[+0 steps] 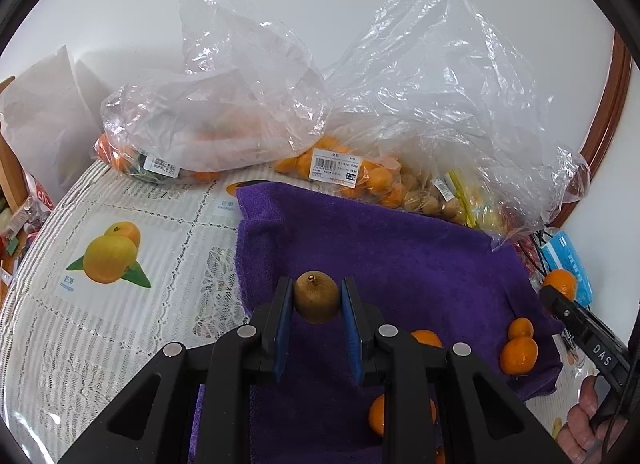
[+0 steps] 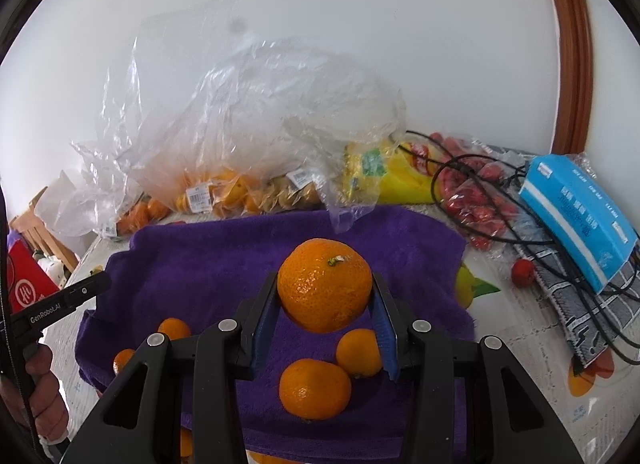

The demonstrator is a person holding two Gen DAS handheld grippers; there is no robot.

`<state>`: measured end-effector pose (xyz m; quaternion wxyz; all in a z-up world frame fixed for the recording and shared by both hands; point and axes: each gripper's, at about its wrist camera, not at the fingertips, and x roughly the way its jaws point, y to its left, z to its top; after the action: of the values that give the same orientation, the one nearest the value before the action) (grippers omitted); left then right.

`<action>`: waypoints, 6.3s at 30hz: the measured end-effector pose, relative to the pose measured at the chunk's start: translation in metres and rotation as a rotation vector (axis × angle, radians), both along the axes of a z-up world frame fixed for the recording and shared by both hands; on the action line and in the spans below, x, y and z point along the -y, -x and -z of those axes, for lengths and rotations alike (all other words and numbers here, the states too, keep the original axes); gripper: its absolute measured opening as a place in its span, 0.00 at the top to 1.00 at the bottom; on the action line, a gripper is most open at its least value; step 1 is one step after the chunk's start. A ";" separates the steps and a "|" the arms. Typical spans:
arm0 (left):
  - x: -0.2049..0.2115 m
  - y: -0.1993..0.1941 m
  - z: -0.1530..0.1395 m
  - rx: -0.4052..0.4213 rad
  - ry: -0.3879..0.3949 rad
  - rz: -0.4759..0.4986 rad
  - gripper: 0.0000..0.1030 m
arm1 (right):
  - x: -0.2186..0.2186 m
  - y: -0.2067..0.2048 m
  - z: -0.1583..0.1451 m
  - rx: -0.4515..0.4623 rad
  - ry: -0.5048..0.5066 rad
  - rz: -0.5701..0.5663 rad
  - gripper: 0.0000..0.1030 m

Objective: Organize fruits
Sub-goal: 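Lower the pear onto the towel with the left gripper while the right lowers its orange, then grasp an orange on the tablecloth with the right gripper while the left moves toward an oval orange, then grasp the oval orange with the left gripper, then carry the oval orange over the towel with the left gripper while the right carries its orange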

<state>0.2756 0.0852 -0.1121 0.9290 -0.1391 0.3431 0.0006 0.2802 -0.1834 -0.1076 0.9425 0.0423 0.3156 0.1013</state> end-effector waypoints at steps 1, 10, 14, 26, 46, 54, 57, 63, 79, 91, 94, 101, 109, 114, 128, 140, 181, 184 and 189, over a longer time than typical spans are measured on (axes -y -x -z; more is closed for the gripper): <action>0.001 0.000 0.000 -0.001 -0.003 0.003 0.78 | -0.002 -0.001 0.002 -0.008 0.000 -0.007 0.58; 0.008 -0.002 0.006 -0.028 0.012 0.038 0.78 | -0.027 -0.005 0.022 -0.055 0.051 -0.066 0.58; 0.011 -0.004 0.011 -0.053 0.019 0.046 0.78 | -0.037 -0.003 0.028 -0.065 0.092 -0.090 0.58; 0.020 -0.008 0.020 -0.090 -0.023 0.064 0.78 | -0.051 0.000 0.034 -0.056 0.168 -0.116 0.57; 0.026 -0.009 0.025 -0.124 -0.032 0.098 0.78 | -0.060 0.007 0.033 -0.002 0.278 -0.122 0.57; 0.031 0.000 0.008 -0.086 -0.062 0.111 0.66 | -0.048 0.022 0.008 0.052 0.209 -0.096 0.51; 0.031 0.007 -0.005 -0.054 -0.056 0.114 0.62 | -0.044 0.029 -0.006 0.080 0.172 -0.072 0.45; 0.033 0.022 -0.024 -0.012 -0.064 0.118 0.59 | -0.044 0.059 -0.028 0.103 0.154 -0.052 0.42; -0.006 0.090 -0.019 -0.051 -0.099 0.070 0.53 | -0.070 0.141 0.012 -0.087 0.094 -0.148 0.42; -0.027 0.129 0.001 -0.103 -0.098 0.066 0.53 | -0.089 0.156 0.061 -0.204 0.098 -0.155 0.58; -0.018 0.132 0.011 -0.121 -0.114 0.083 0.52 | -0.087 0.163 0.058 -0.183 0.110 -0.153 0.58; 0.023 0.130 0.023 -0.140 -0.065 0.180 0.52 | -0.046 0.175 0.050 -0.142 0.107 -0.089 0.58; 0.083 0.121 0.037 -0.161 -0.071 0.261 0.52 | 0.016 0.185 0.045 -0.119 0.101 0.009 0.58; 0.098 0.111 0.046 -0.168 -0.049 0.216 0.52 | 0.041 0.191 0.048 -0.125 0.080 0.031 0.58; 0.131 0.101 0.051 -0.141 -0.202 0.133 0.56 | 0.058 0.191 0.053 -0.134 0.034 0.014 0.58; 0.094 0.122 0.044 -0.144 -0.100 0.130 0.57 | 0.040 0.187 0.050 -0.121 0.047 -0.005 0.58; 0.032 0.091 -0.062 -0.010 -0.067 0.049 0.57 | -0.023 0.111 -0.067 0.025 0.066 -0.041 0.58; 0.035 0.086 -0.066 -0.006 -0.058 0.056 0.57 | -0.024 0.107 -0.070 0.021 0.072 -0.044 0.58; 0.038 0.076 -0.072 -0.006 -0.059 0.057 0.57 | -0.025 0.095 -0.075 0.014 0.070 -0.060 0.58</action>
<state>0.1998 0.0470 -0.0397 0.9313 -0.1018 0.3495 -0.0154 0.1851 -0.1585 -0.0326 0.9421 -0.0006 0.3136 0.1186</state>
